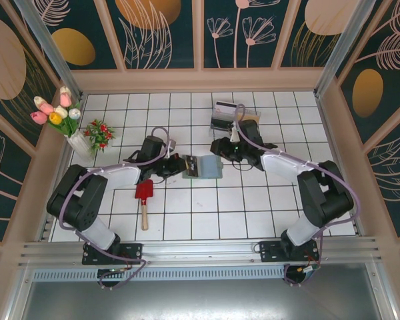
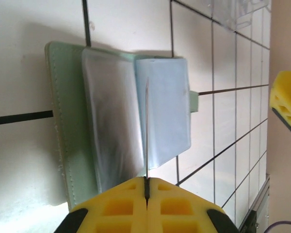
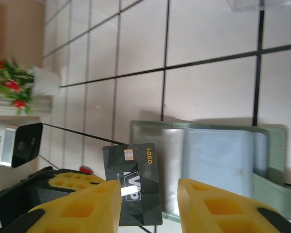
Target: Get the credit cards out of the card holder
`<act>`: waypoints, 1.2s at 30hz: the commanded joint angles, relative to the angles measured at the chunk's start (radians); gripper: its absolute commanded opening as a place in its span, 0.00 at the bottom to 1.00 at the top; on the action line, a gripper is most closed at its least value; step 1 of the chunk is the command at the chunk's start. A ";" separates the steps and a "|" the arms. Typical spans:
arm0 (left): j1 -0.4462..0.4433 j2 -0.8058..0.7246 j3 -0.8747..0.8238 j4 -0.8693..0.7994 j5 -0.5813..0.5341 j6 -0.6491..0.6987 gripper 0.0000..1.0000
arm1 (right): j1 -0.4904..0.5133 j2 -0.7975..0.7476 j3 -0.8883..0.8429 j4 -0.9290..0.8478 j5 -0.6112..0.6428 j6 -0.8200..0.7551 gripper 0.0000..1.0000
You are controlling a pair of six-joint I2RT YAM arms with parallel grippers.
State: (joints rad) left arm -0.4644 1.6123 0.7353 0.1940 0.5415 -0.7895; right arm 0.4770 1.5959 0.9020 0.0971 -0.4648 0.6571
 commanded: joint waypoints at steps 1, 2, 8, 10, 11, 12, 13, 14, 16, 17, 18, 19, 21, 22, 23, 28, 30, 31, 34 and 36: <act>0.005 -0.058 0.016 -0.018 0.024 0.016 0.00 | -0.013 -0.020 -0.050 0.138 -0.109 0.020 0.44; 0.007 -0.068 0.022 -0.007 0.031 0.004 0.00 | -0.016 -0.022 -0.064 0.176 -0.135 0.027 0.48; 0.005 -0.095 0.041 0.168 0.099 -0.155 0.00 | -0.045 -0.040 -0.133 0.423 -0.272 0.128 0.66; 0.006 -0.100 0.039 0.258 0.118 -0.229 0.00 | -0.057 -0.037 -0.149 0.495 -0.300 0.187 0.67; 0.008 -0.102 0.040 0.301 0.125 -0.266 0.00 | -0.065 -0.032 -0.159 0.543 -0.318 0.226 0.68; 0.006 -0.104 0.039 0.334 0.129 -0.294 0.00 | -0.072 -0.028 -0.169 0.583 -0.333 0.263 0.68; 0.008 -0.107 0.039 0.371 0.137 -0.328 0.00 | -0.081 -0.021 -0.179 0.635 -0.348 0.310 0.68; 0.007 -0.107 0.037 0.420 0.153 -0.364 0.00 | -0.088 -0.011 -0.186 0.688 -0.360 0.363 0.69; 0.010 -0.106 0.041 0.491 0.187 -0.422 0.00 | -0.090 0.017 -0.198 0.833 -0.391 0.475 0.68; 0.012 -0.107 0.047 0.513 0.200 -0.440 0.00 | -0.089 0.035 -0.195 0.891 -0.404 0.525 0.67; 0.015 -0.109 0.050 0.524 0.205 -0.448 0.00 | -0.089 0.045 -0.185 0.918 -0.412 0.552 0.67; 0.018 -0.113 0.054 0.526 0.207 -0.453 0.00 | -0.086 0.053 -0.174 0.932 -0.416 0.571 0.65; 0.025 -0.118 0.061 0.519 0.214 -0.455 0.00 | -0.082 0.062 -0.152 0.936 -0.421 0.588 0.61; 0.030 -0.122 0.061 0.517 0.218 -0.455 0.00 | -0.080 0.063 -0.143 0.942 -0.424 0.596 0.59; 0.031 -0.126 0.061 0.513 0.218 -0.455 0.00 | -0.077 0.065 -0.135 0.947 -0.430 0.606 0.56; 0.035 -0.138 0.059 0.507 0.219 -0.462 0.00 | -0.069 0.079 -0.131 1.030 -0.457 0.654 0.45; 0.035 -0.140 0.061 0.505 0.222 -0.461 0.00 | -0.062 0.087 -0.129 1.055 -0.468 0.665 0.41; 0.035 -0.139 0.063 0.503 0.222 -0.462 0.00 | -0.058 0.092 -0.127 1.064 -0.473 0.669 0.38; 0.036 -0.141 0.066 0.497 0.223 -0.459 0.00 | -0.052 0.097 -0.122 1.060 -0.479 0.670 0.32; 0.037 -0.142 0.069 0.485 0.221 -0.452 0.00 | -0.052 0.099 -0.122 1.055 -0.477 0.667 0.27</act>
State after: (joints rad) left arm -0.4335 1.4944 0.7719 0.6540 0.7448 -1.2400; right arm 0.4194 1.6810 0.7509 1.0779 -0.9150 1.3193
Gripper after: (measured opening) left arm 0.058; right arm 0.280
